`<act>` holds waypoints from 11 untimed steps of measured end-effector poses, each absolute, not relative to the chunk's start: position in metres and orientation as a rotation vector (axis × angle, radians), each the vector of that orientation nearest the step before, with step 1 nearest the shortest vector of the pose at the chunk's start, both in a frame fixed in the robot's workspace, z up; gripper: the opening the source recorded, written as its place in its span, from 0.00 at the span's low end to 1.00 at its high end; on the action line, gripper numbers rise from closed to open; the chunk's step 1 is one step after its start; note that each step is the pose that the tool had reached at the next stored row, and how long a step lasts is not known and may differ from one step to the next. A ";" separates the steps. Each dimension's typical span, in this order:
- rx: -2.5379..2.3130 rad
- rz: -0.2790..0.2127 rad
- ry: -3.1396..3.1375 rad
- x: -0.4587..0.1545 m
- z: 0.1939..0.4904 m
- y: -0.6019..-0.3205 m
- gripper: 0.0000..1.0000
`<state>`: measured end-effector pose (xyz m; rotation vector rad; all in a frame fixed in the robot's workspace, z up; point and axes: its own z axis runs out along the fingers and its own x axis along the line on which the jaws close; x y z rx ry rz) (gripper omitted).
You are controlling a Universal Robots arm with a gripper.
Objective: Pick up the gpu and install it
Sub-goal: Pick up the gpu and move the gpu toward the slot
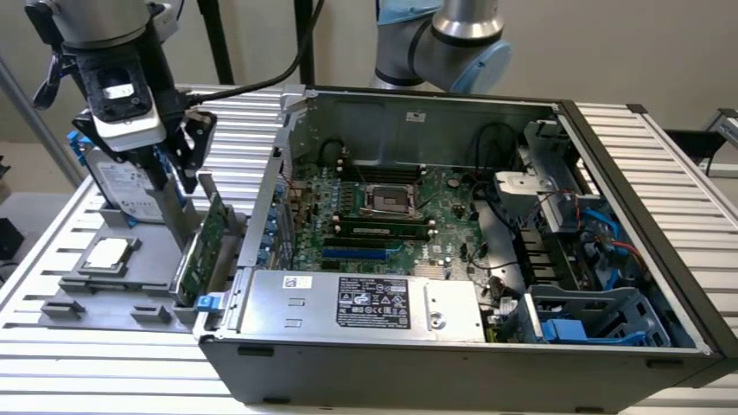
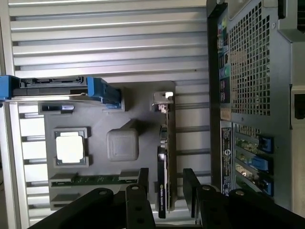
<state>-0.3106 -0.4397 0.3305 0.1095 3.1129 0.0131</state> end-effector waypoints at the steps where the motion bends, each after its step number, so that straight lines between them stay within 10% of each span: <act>1: 0.109 0.013 3.112 -0.311 0.329 -0.441 0.42; 11: 0.109 0.012 3.108 -0.311 0.311 -0.450 0.42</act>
